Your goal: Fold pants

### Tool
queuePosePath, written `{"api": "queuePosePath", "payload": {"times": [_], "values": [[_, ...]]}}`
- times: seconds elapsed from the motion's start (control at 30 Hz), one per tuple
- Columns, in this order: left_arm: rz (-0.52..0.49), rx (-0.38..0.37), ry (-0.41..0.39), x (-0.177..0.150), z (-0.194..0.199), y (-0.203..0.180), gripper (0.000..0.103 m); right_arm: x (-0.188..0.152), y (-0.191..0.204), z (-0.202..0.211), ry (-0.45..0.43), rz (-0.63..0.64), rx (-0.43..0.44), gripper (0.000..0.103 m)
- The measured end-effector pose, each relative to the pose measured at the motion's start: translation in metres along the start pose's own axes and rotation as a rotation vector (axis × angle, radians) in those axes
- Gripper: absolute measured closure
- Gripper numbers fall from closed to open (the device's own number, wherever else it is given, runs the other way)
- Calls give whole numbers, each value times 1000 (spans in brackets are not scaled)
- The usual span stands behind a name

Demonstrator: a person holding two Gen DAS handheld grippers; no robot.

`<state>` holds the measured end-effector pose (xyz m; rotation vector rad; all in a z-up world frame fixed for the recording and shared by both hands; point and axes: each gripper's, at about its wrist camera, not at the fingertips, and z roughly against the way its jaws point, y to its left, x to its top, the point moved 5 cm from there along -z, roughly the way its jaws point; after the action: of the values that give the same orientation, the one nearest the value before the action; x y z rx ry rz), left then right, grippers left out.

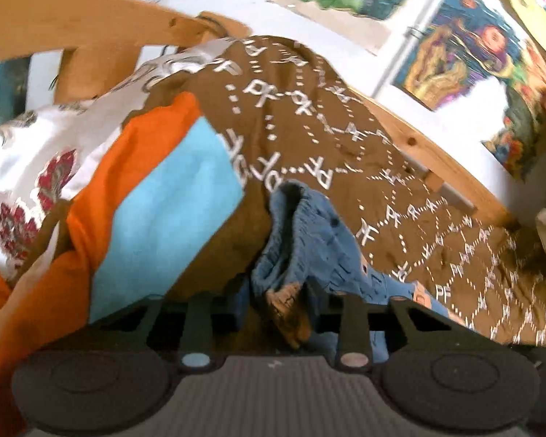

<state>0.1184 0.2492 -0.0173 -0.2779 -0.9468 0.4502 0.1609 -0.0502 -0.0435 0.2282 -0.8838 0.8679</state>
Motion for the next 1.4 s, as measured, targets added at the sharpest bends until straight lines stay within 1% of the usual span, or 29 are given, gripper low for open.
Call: {"api": "queuePosePath", "payload": {"times": [0.03,0.07,0.13,0.2,0.23,0.27,0.3,0.37,0.43,0.53,0.57,0.63,0.67,0.73,0.8,0.9,0.93,1.0,1.03,1.07,1.13,1.17,1.23,1.27,1.33,1.4], "values": [[19,6,6,1,-1,2,77,0,2,-9,1,9,0,80],[31,11,9,2,-2,2,80,-2,5,-23,28,22,5,81],[43,25,10,3,-2,1,83,-6,4,-40,56,27,5,82],[50,34,6,2,0,-3,84,-4,2,-41,48,9,20,82],[47,33,-1,2,2,-6,85,-3,0,-34,35,-2,30,81],[36,31,-6,2,4,-9,85,-3,-2,-27,22,-9,39,73],[20,35,-13,1,6,-13,85,-4,-4,-17,14,-12,38,68],[-10,39,-28,1,10,-20,85,-8,-6,1,3,-13,31,68],[-27,51,-41,-1,12,-25,86,-20,-1,14,15,-26,37,68],[-73,71,-58,-2,17,-37,86,-41,15,8,58,22,15,68],[-95,78,-61,-2,18,-42,86,-46,20,4,57,30,10,69],[-160,93,-70,0,22,-57,87,-45,19,5,34,-4,12,69],[-190,95,-76,0,24,-65,87,-43,15,8,22,-32,23,66],[-269,85,-96,-1,30,-88,87,-39,5,17,-7,-82,36,63],[-336,59,-109,-3,34,-111,87,-37,-10,29,-32,-110,32,63],[-446,-22,-119,-9,41,-154,87,-38,-34,53,-52,-148,22,63],[-483,-51,-120,-12,43,-169,87,-40,-41,60,-56,-160,19,59],[-562,-125,-111,-22,44,-202,87,-49,-58,81,-66,-188,-2,43],[-590,-156,-100,-29,43,-216,87,-54,-65,89,-72,-199,-16,40],[-623,-192,-84,-37,41,-231,86,-61,-74,99,-81,-214,-42,34],[-680,-249,-46,-57,32,-259,86,-76,-91,110,-93,-249,-97,29],[-707,-281,-14,-69,25,-274,85,-85,-102,116,-97,-279,-135,28],[-725,-335,42,-96,6,-294,85,-101,-122,121,-103,-338,-196,27],[-728,-353,70,-108,-5,-299,84,-111,-133,122,-98,-372,-220,27],[-736,-369,154,-137,-30,-305,82,-125,-150,120,-77,-415,-243,27],[-780,-356,202,-160,-46,-303,71,-135,-163,119,-67,-438,-263,27]]}}
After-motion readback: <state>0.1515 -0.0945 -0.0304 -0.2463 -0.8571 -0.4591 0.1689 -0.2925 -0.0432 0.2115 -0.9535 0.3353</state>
